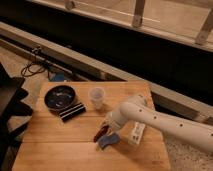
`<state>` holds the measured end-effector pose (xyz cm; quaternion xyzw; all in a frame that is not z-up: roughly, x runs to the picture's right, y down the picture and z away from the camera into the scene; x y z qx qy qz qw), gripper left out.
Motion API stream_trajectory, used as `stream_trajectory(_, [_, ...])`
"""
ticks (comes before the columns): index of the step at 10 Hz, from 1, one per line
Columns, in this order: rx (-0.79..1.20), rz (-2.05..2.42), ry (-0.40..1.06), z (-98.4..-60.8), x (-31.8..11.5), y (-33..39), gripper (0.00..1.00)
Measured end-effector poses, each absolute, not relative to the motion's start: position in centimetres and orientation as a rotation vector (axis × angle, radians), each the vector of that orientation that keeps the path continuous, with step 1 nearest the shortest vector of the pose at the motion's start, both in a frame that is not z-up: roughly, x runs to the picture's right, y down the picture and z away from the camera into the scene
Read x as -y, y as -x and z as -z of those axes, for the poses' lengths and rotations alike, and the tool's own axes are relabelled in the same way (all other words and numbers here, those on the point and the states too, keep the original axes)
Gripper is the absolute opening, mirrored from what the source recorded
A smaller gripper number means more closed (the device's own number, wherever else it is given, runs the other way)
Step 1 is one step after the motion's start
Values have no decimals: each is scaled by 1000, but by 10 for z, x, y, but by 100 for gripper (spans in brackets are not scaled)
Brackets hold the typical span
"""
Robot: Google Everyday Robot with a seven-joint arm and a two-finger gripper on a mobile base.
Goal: Place the pepper on the white sponge
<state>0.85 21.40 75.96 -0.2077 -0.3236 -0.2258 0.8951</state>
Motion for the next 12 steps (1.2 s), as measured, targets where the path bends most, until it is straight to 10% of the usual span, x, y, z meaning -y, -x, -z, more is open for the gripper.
stream_trajectory(6, [657, 408, 449, -763, -230, -26, 72])
stream_trajectory(12, [640, 398, 434, -762, -225, -33, 77])
